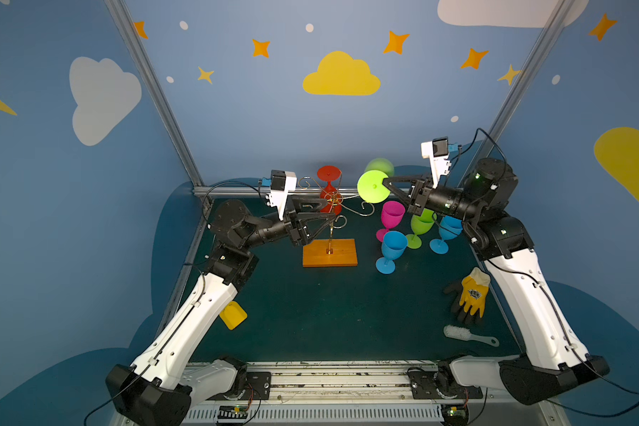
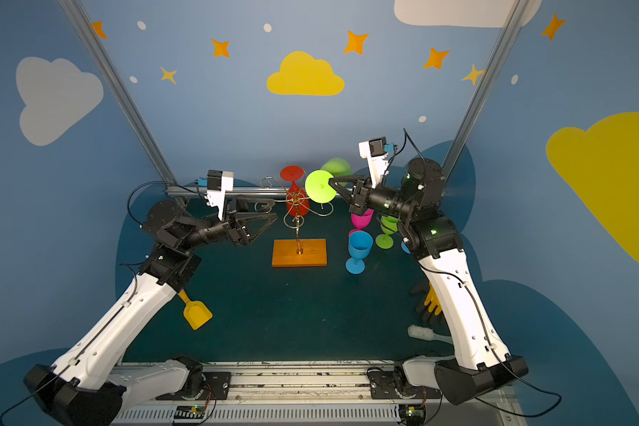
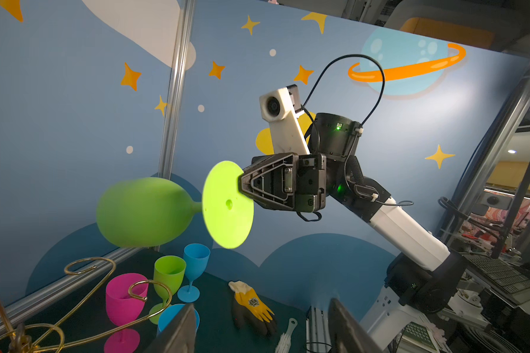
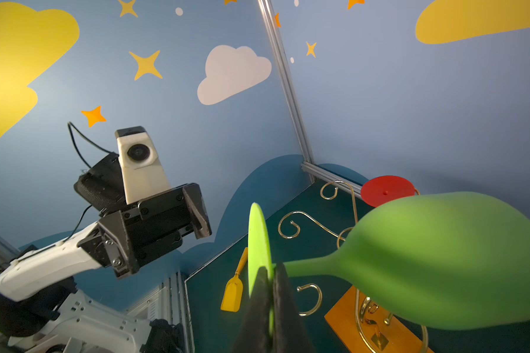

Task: Take the wine glass off the wine glass rack
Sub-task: Pick up the wine glass from the wine glass rack.

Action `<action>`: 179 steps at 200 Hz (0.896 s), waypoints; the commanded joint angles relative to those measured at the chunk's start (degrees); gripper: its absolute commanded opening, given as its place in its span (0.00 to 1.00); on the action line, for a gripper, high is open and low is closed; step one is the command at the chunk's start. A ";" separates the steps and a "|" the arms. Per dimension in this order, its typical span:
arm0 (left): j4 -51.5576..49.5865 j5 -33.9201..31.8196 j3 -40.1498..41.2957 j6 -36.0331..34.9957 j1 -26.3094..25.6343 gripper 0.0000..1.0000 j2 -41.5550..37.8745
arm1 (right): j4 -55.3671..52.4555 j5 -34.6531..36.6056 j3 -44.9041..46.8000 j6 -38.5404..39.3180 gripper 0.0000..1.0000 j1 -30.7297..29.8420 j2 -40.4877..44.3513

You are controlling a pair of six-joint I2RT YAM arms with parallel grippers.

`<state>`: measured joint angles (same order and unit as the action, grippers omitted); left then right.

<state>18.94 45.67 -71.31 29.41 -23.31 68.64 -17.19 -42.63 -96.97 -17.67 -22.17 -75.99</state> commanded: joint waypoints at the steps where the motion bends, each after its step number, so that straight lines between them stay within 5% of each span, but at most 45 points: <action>1: 1.58 2.12 -2.03 0.51 -0.68 0.67 1.36 | 0.71 -0.17 0.54 2.68 0.00 -2.23 1.57; 88: 4.13 4.91 -4.78 3.82 -1.82 0.58 6.15 | 2.69 1.33 2.05 4.50 0.00 -9.75 1.13; 179: 3.47 4.87 -4.45 4.24 -1.92 0.12 5.72 | 0.39 2.88 1.78 6.71 0.00 -12.55 -0.22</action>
<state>21.04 49.76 -75.00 33.45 -25.04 75.09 -17.10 -40.32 -95.18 -12.19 -33.98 -76.09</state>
